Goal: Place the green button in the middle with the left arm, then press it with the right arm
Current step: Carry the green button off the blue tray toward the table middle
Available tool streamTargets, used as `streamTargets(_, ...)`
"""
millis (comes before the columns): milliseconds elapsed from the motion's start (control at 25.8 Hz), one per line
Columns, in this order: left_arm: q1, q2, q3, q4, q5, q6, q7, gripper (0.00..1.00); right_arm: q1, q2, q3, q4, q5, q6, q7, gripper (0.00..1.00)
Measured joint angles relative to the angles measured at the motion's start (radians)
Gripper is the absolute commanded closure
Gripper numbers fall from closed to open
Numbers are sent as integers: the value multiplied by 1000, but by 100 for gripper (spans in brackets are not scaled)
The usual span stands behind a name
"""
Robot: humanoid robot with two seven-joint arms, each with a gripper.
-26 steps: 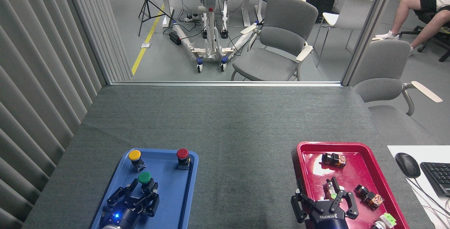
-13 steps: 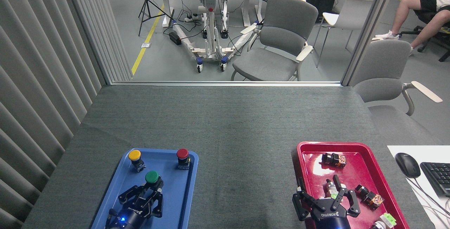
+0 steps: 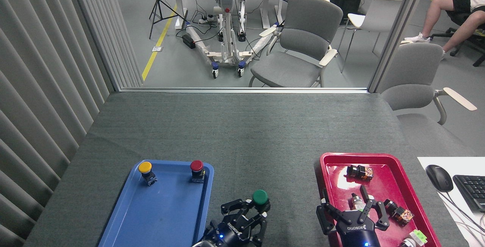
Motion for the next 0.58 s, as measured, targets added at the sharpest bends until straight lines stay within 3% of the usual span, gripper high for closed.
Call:
streamTargets(271,-93,-85,-51,245,-15,4,4,100,-3,-2,0,0,0,5,1,0)
streamTargets(349,-100,-89,-55,268,-15,10,7,91,-1,-2,2,0,0,5,1,0)
streamTargets(387,-102,-91,-56,274,-15,10,9,84,0,-1,2,0,0,5,1,0)
streamTargets(426,-103,-92,-57,279,-15,10,12,70,0,-1,3,0,-1,5,1,0)
streamTargets(465,-104,-93,-58,281,-15,9,12,34,0,0,3,0,-1,3,1,1)
streamTargets(504,-105,-93,-59,283,-15,9,15,7,-1,1,3,0,-1,3,2,0)
streamTargets(542,-105,-93,-59,284,-13,9,16,1,-2,1,3,0,-1,1,2,1)
streamTargets(581,-105,-94,-60,284,-11,7,19,1,-3,0,3,0,-1,1,2,1)
